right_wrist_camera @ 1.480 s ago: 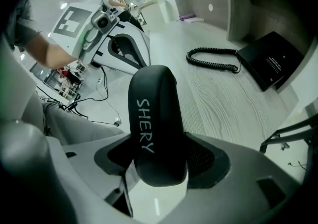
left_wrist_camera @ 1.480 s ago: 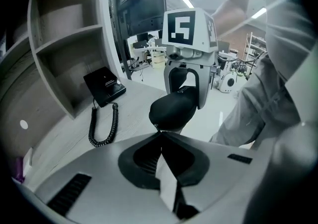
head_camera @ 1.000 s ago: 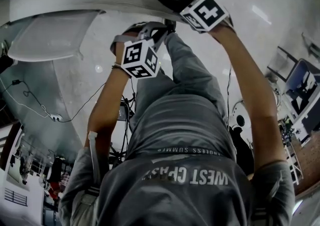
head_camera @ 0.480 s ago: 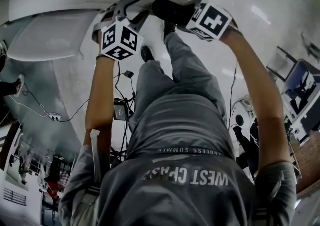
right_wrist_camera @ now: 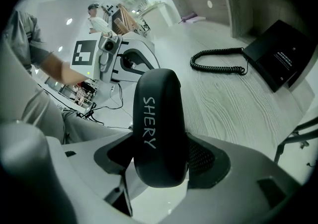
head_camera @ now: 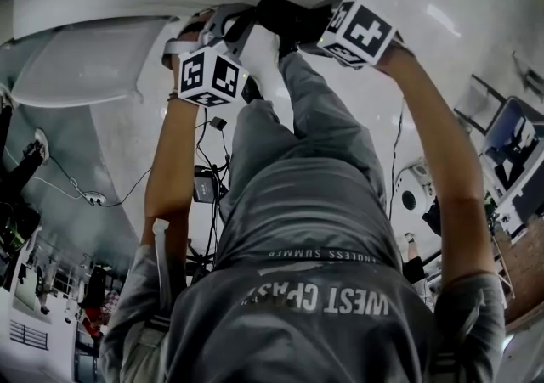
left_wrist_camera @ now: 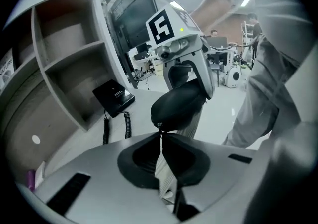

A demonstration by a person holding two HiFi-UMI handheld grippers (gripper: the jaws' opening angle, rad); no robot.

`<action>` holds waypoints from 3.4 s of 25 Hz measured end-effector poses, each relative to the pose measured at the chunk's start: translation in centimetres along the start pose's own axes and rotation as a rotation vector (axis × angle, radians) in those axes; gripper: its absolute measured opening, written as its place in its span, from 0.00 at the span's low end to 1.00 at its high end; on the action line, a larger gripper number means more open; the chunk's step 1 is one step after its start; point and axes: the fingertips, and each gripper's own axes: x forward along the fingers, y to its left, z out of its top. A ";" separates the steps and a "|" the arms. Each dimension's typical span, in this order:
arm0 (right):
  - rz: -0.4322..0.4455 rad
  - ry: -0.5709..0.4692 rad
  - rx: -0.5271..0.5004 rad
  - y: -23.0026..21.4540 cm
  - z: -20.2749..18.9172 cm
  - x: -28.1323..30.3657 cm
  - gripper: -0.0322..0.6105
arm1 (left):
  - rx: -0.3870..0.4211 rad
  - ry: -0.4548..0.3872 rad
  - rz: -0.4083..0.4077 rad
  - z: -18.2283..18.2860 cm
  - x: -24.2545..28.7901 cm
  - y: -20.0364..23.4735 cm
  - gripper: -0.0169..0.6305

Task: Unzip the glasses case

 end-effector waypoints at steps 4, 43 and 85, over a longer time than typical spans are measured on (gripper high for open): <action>0.005 0.002 0.041 -0.1 -0.1 0.2 0.55 | -0.082 0.017 -0.026 0.1 -0.2 0.1 0.02; 0.157 -0.484 0.325 -0.2 1.5 0.5 0.50 | -0.353 0.186 -0.040 -3.1 1.3 -0.6 0.02; 0.334 -0.500 0.438 1.6 2.0 -2.5 0.50 | 0.025 -0.033 0.045 0.0 -1.9 -0.2 0.03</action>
